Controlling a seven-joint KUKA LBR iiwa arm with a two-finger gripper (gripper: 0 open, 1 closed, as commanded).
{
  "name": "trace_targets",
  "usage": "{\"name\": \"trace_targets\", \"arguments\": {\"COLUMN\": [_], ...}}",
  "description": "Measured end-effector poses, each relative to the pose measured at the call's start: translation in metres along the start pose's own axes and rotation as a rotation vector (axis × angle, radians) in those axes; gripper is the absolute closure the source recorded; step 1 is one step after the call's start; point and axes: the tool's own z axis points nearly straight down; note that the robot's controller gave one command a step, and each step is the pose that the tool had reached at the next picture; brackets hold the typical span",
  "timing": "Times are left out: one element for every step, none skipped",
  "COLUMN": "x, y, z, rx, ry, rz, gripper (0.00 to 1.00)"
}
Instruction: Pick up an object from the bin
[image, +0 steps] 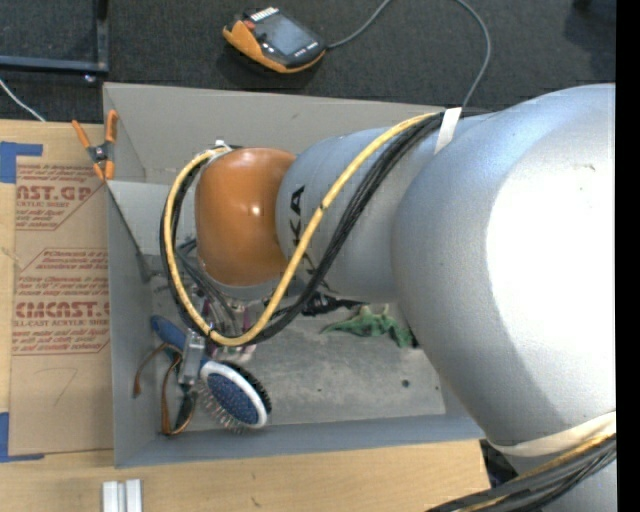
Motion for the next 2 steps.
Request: {"name": "trace_targets", "arguments": {"x": [-0.012,-0.005], "y": [0.011,0.011], "z": [0.041,0.07], "rx": [0.01,0.001], "ry": [0.015,0.0], "rz": [0.287,0.268], "gripper": [0.0,0.0]}}
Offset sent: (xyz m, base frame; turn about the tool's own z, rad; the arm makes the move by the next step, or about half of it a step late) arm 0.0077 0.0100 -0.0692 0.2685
